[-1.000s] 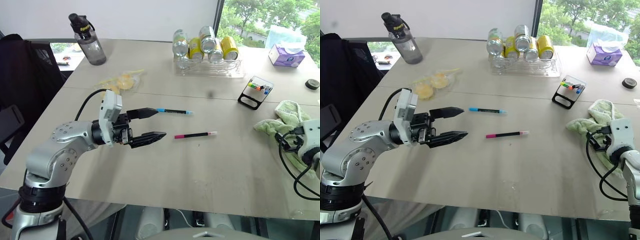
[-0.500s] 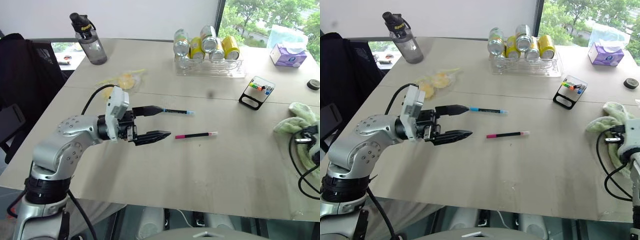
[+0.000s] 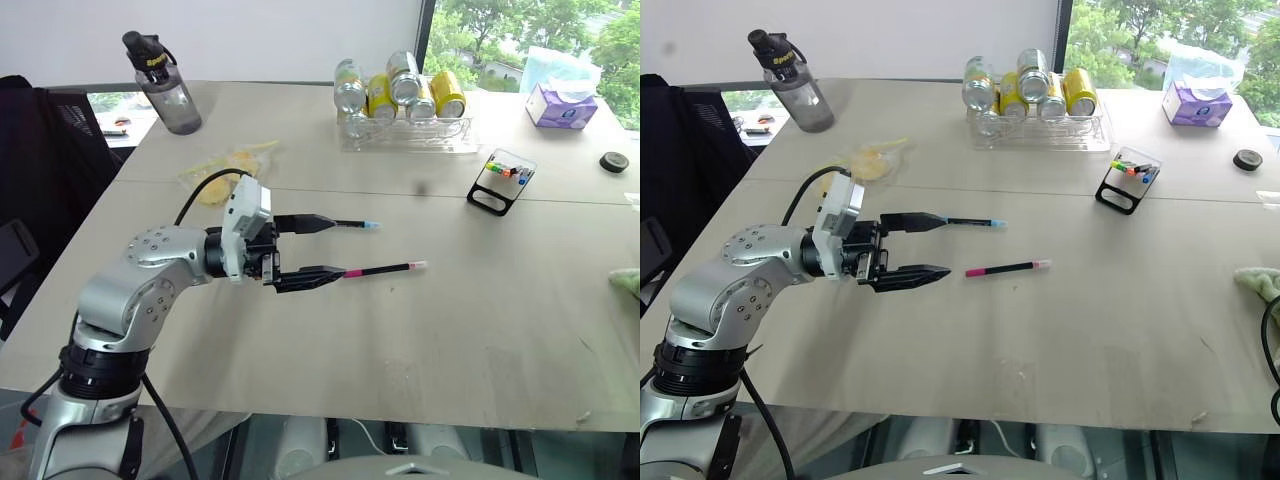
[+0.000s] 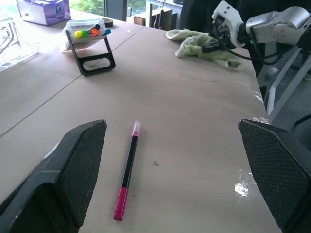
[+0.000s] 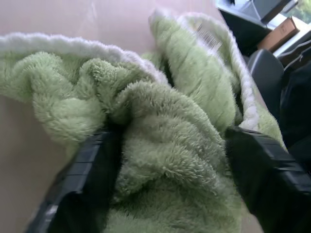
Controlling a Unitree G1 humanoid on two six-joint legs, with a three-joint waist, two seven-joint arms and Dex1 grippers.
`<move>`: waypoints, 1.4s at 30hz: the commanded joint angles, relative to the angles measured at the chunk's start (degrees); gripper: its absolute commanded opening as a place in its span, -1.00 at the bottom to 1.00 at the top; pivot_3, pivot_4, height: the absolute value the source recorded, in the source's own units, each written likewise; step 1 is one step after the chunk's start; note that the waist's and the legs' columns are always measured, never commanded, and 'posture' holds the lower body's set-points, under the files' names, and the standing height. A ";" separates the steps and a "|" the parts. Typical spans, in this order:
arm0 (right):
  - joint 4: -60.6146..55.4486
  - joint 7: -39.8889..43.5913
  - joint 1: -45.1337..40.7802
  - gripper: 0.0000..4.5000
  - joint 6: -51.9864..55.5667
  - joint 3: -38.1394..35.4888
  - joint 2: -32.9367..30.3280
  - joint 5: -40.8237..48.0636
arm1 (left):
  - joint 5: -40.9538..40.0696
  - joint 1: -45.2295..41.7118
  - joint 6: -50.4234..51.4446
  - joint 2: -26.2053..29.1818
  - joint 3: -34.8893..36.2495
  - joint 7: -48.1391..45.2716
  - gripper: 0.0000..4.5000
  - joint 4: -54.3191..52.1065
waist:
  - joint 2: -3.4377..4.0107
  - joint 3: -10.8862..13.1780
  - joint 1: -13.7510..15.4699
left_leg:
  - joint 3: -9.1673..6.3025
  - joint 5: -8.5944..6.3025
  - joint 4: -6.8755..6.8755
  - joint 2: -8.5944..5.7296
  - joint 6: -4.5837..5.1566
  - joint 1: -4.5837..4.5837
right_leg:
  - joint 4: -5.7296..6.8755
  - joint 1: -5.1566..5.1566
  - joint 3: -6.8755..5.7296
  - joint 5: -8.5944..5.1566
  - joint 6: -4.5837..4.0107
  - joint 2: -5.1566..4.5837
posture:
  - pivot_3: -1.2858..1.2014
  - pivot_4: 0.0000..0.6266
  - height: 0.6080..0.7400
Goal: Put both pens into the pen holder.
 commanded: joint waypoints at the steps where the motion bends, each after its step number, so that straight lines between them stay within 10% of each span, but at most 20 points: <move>1: -5.62 5.12 -2.06 0.78 -5.33 -2.27 1.57 6.05 | 0.48 -0.72 -1.51 0.09 0.76 -0.61 1.00 -0.11 | 0.01 0.00 0.09 | 0.00 0.00 0.00 0.00 0.00 0.00 | 0.00 0.00 0.00 0.00 0.00 0.01 | 0.03 -0.52 0.98; 11: -23.78 26.13 3.60 0.78 -0.79 8.04 2.63 23.99 | 3.38 2.98 -3.62 0.88 0.97 -0.15 1.00 -0.36 | -0.02 0.05 0.68 | -0.10 -0.01 -0.06 0.00 0.02 -0.11 | -0.09 -0.02 -0.13 0.09 -0.16 -0.09 | 0.03 -0.52 0.98; 17: -22.42 32.82 -7.84 0.78 -2.94 26.78 -6.36 12.91 | 7.37 8.44 -4.94 6.25 2.84 -1.82 1.00 0.70 | -0.15 0.16 -0.36 | -0.02 -0.02 -0.01 0.01 0.04 0.01 | -0.02 -0.01 -0.07 0.09 -0.16 -0.08 | 0.03 -0.52 0.98; 26: 3.10 44.20 -34.76 0.78 -13.97 50.82 2.85 -0.32 | 5.89 15.97 -3.50 11.80 9.07 -2.52 1.00 -3.46 | -0.32 0.34 0.59 | -0.09 0.01 0.03 0.04 -0.01 -0.51 | -0.03 -0.50 -0.16 0.12 -0.24 -0.05 | 0.03 -0.52 0.98; 34: 20.53 47.63 -41.63 0.78 -20.43 56.14 8.25 -7.61 | 3.63 21.28 -1.27 11.52 13.86 -0.34 1.00 -8.26 | -0.29 0.37 0.28 | -0.21 -0.01 0.34 0.04 0.04 -1.00 | -0.01 -0.71 -0.45 0.13 -0.23 -0.24 | 0.03 -0.52 0.98; 42: 16.78 50.77 -39.40 -0.80 -21.30 53.99 6.40 -6.34 | -0.35 20.40 0.37 8.81 14.89 1.90 1.00 -8.09 | -0.28 0.36 0.44 | -0.47 -0.01 0.40 0.03 0.03 -0.75 | 0.09 -0.40 -0.71 0.17 -0.29 -0.28 | 0.03 -0.52 0.98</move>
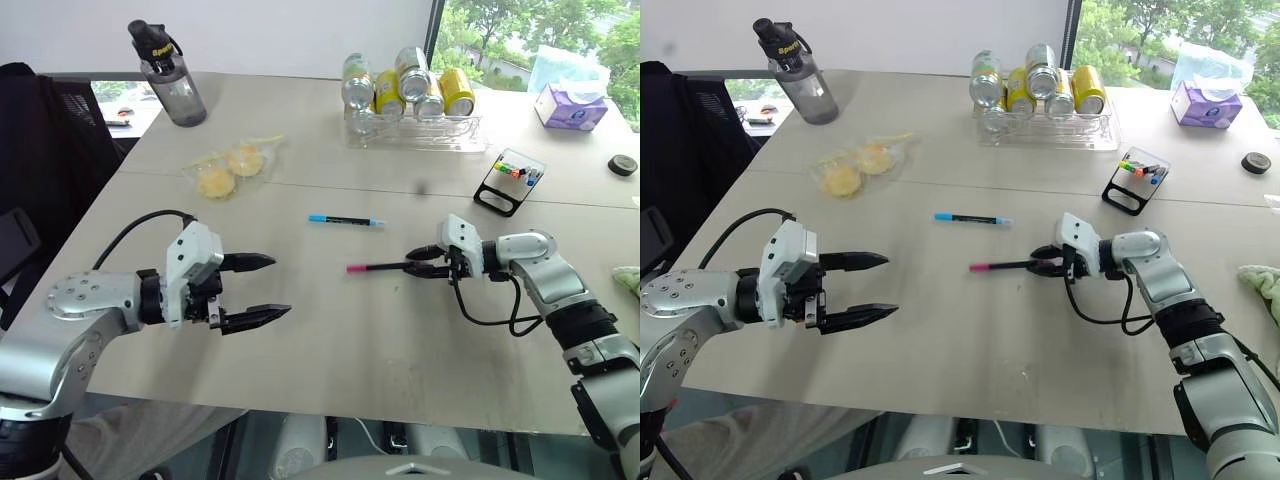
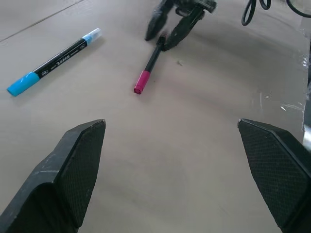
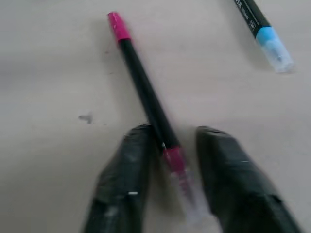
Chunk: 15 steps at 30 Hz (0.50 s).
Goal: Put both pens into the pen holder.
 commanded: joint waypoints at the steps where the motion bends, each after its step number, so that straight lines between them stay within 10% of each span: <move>1: -3.76 0.59 2.24 -0.98 0.75 -1.73 -0.92 0.85 | -4.21 -2.35 0.77 -3.23 1.28 2.11 1.00 -0.19 | 0.00 0.00 0.09 | 0.00 0.00 0.01 0.00 0.00 -0.01 | 0.00 0.00 0.00 0.00 0.00 -0.01 | 0.03 -0.52 0.98; 15: -32.15 -13.70 9.83 -0.99 25.12 -13.80 8.57 22.77 | -23.42 -16.22 7.56 -30.78 4.73 31.36 1.00 7.43 | -0.02 -0.01 0.08 | -0.31 0.00 0.26 0.00 0.00 -0.23 | 0.07 0.01 -0.23 0.03 0.02 -0.03 | 0.03 -0.52 0.98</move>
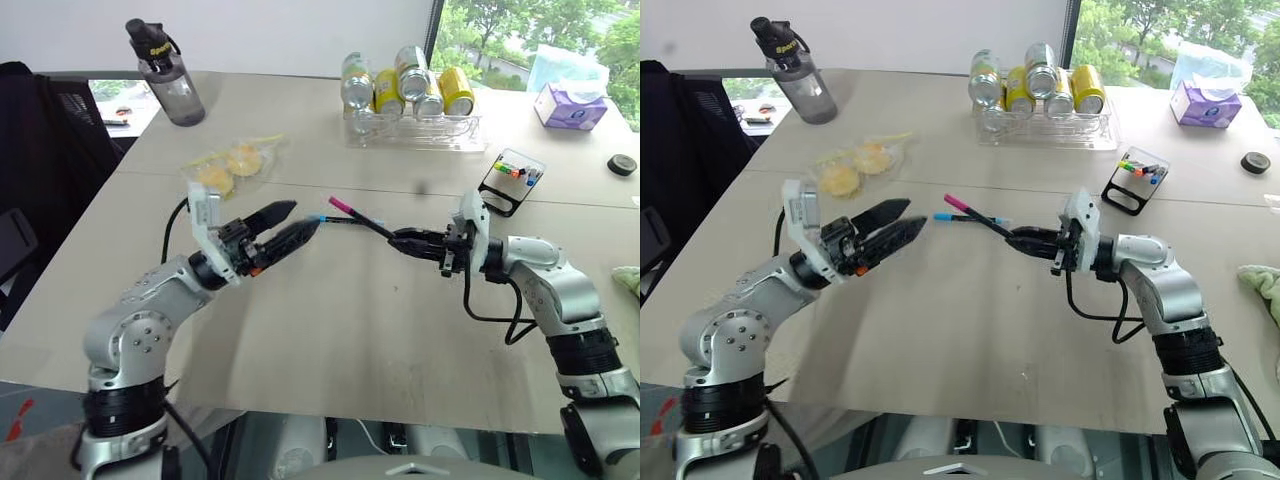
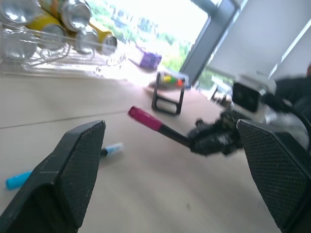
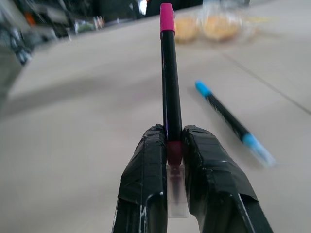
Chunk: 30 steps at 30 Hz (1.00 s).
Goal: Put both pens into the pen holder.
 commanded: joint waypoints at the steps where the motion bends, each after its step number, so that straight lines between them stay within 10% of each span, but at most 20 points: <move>1: -7.23 -4.10 0.99 -0.99 4.55 -2.10 2.02 5.26 | -6.49 -3.26 0.25 -3.99 2.61 6.66 1.00 0.68 | 0.00 0.00 0.03 | 0.00 0.00 0.01 -0.01 0.00 -0.01 | 0.00 0.00 -0.01 0.00 0.00 0.00 | 0.03 -0.52 0.98; 11: -11.91 -8.69 0.85 -0.99 7.70 -0.39 5.12 7.86 | -8.79 -6.07 1.38 -6.42 -1.60 7.11 1.00 0.83 | 0.00 0.00 -0.07 | 0.00 0.00 0.05 -0.06 0.00 -0.01 | 0.02 0.00 0.00 0.01 0.00 0.02 | 0.03 -0.52 0.98; 21: -12.16 -7.96 0.46 -0.99 7.25 0.45 5.74 8.47 | -10.48 -6.35 1.36 -5.85 -1.95 7.14 -0.95 0.07 | 0.00 0.00 -0.04 | -0.01 0.00 0.05 -0.06 -0.01 -0.01 | 0.01 0.00 0.00 0.00 0.00 0.04 | 0.03 -0.52 0.98; 23: -12.06 -6.96 0.24 -0.99 7.00 1.10 5.13 8.20 | -10.70 -6.43 1.35 -5.42 -2.11 7.10 -0.98 0.04 | 0.00 0.00 -0.04 | -0.01 0.00 0.06 -0.06 -0.01 -0.01 | 0.01 0.00 0.00 0.00 0.00 0.04 | 0.03 -0.52 0.98; 30: -11.64 -7.72 -2.49 0.22 12.85 4.28 0.10 5.61 | 2.92 -5.55 -2.20 5.92 -10.48 -4.74 -1.00 -1.14 | 0.03 0.01 -0.15 | 0.00 0.01 0.05 -0.06 -0.01 -0.01 | 0.02 -0.01 0.01 -0.01 -0.02 0.08 | 0.03 -0.52 0.98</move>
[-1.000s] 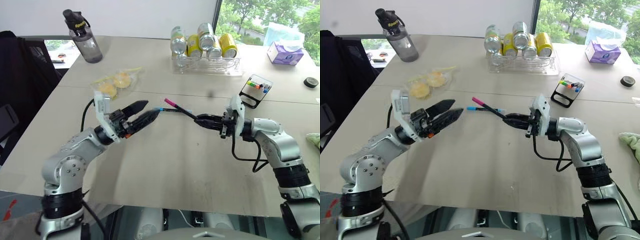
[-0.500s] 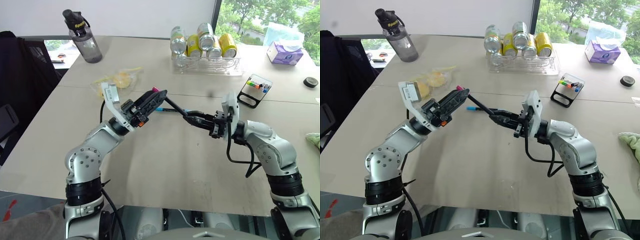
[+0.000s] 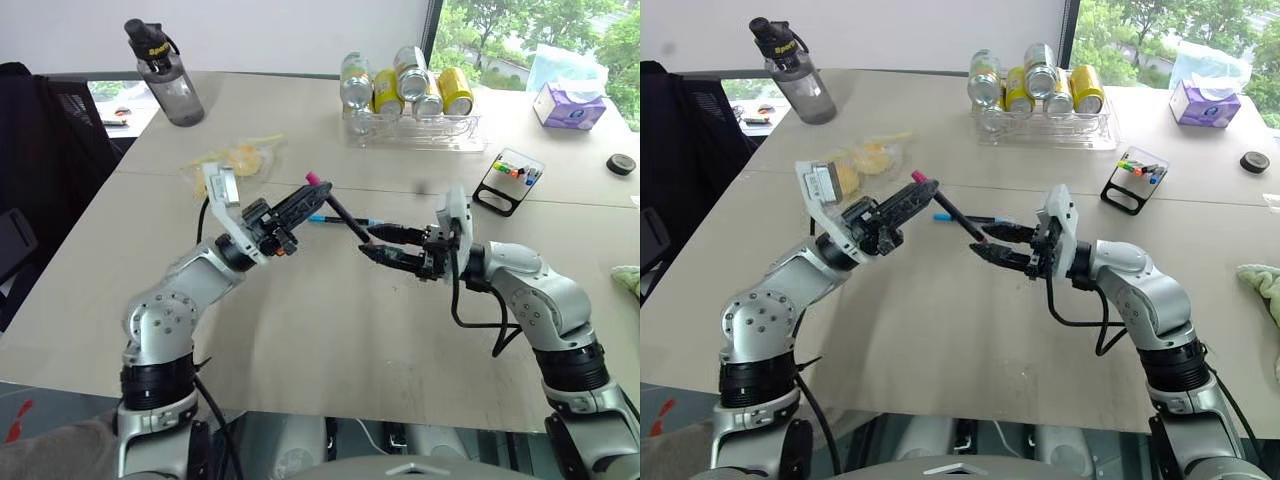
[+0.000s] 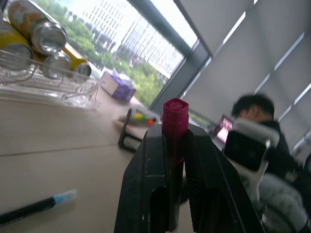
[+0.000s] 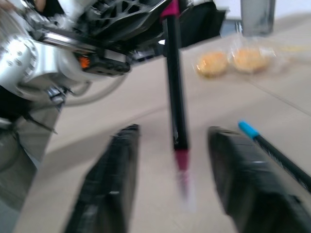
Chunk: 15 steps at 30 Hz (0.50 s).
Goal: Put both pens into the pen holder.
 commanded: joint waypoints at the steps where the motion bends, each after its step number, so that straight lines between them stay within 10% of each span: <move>1: -2.47 1.37 -3.04 0.22 4.92 1.55 -3.27 0.68 | 8.64 0.06 -4.33 5.74 -4.74 -8.35 -1.00 -2.43 | 0.00 0.00 0.06 | 0.00 0.00 0.00 0.00 0.00 0.00 | -0.02 0.00 0.00 0.00 0.00 0.00 | 0.03 -0.52 0.98; 15: -1.04 -4.96 -18.47 0.22 24.72 9.23 0.81 0.59 | 24.68 -8.75 -13.39 9.95 -15.08 -21.64 -1.00 1.28 | 0.01 0.01 0.08 | -0.02 -0.01 -0.01 0.00 0.01 -0.14 | -0.12 -0.06 -0.01 -0.01 0.00 -0.01 | 0.03 -0.52 0.98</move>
